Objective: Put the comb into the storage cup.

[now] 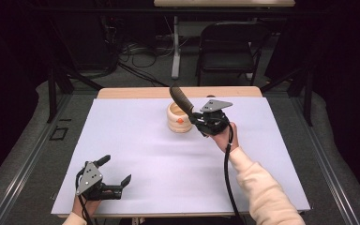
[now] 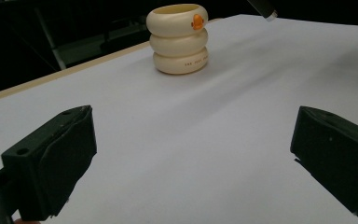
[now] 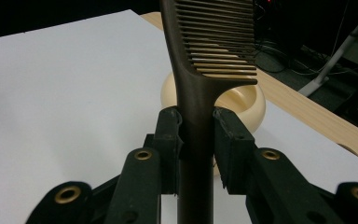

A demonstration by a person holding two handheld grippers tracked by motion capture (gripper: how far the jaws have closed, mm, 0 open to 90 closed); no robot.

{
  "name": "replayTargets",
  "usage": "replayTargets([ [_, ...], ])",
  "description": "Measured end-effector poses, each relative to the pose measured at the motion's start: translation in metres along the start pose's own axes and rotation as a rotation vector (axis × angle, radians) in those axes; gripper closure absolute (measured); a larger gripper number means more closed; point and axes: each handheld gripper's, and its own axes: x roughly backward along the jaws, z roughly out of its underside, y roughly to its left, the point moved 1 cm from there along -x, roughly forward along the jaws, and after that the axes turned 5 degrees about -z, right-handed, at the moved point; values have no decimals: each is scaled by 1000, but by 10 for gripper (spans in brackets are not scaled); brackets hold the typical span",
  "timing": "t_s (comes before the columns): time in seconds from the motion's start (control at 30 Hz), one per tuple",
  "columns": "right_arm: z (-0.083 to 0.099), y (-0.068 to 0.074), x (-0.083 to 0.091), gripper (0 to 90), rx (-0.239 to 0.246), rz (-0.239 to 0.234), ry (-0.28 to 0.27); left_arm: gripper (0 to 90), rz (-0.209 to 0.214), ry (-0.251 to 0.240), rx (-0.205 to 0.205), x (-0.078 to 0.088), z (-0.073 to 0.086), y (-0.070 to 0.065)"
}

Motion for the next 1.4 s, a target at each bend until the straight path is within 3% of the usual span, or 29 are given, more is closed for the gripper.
replayTargets([
  [1.4, -27, -9, -8, 721, 8, 20, -27, 4, 0, 0, 1, 0, 0, 0],
])
